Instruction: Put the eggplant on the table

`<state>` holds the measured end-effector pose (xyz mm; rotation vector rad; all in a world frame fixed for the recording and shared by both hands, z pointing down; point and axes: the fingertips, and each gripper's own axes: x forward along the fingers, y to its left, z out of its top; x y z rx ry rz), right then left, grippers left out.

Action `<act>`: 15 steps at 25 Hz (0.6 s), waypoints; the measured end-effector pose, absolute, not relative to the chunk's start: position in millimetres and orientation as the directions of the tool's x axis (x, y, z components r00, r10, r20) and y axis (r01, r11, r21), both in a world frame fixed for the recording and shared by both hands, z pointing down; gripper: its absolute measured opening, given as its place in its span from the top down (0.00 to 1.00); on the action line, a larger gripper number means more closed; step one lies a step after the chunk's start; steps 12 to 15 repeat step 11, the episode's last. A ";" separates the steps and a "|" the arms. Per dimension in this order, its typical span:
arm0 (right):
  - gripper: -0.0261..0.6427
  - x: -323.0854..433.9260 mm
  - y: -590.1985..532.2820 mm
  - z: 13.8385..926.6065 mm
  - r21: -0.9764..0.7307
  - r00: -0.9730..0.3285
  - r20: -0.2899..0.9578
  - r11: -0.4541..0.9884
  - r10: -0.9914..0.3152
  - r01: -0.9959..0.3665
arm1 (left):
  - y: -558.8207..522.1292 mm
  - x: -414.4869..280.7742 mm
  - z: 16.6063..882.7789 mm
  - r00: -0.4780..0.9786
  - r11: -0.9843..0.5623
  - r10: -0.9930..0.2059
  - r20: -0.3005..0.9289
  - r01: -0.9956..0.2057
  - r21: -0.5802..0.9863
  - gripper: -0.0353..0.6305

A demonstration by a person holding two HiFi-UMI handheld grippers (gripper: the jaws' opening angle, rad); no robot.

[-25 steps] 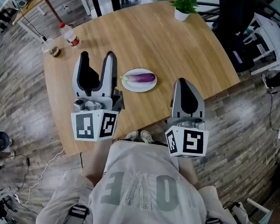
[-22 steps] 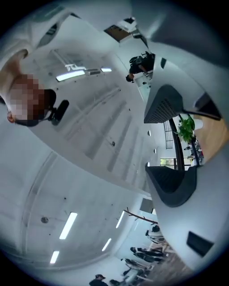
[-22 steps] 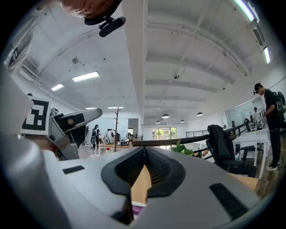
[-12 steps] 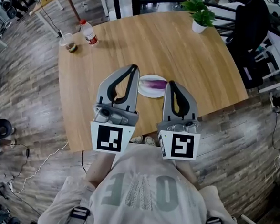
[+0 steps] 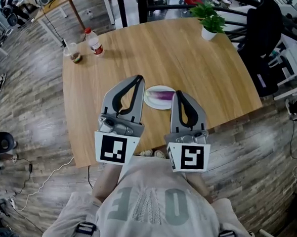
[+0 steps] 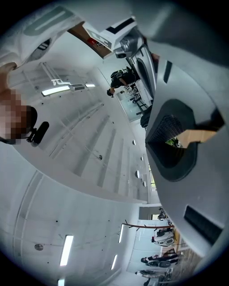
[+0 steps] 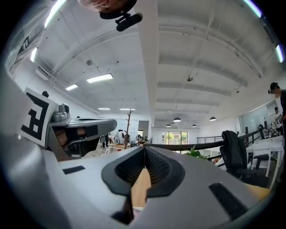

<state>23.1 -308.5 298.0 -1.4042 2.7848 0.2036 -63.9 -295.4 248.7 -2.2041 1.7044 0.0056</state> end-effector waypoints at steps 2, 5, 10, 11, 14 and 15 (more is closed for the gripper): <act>0.93 23.2 -307.9 300.0 0.103 -0.599 -0.067 0.592 -0.798 -0.800 | -296.4 -61.9 250.6 0.279 -0.217 -0.938 -0.205 -0.935 -0.282 0.94; 0.93 23.6 -307.5 302.6 0.101 -0.600 -0.060 0.593 -0.798 -0.799 | -298.3 -61.1 252.1 0.283 -0.222 -0.939 -0.196 -0.933 -0.285 0.94; 0.93 24.2 -303.5 307.9 0.100 -0.599 -0.041 0.593 -0.800 -0.799 | -295.6 -69.0 255.1 0.265 -0.210 -0.945 -0.190 -0.940 -0.267 0.94; 0.93 24.4 -302.7 309.1 0.097 -0.598 -0.038 0.593 -0.800 -0.799 | -295.0 -70.8 255.8 0.260 -0.206 -0.947 -0.189 -0.942 -0.263 0.94; 0.93 24.4 -302.7 309.1 0.097 -0.598 -0.038 0.593 -0.800 -0.799 | -295.0 -70.8 255.8 0.260 -0.206 -0.947 -0.189 -0.942 -0.263 0.94; 0.93 24.4 -302.7 309.1 0.097 -0.598 -0.038 0.593 -0.800 -0.799 | -295.0 -70.8 255.8 0.260 -0.206 -0.947 -0.189 -0.942 -0.263 0.94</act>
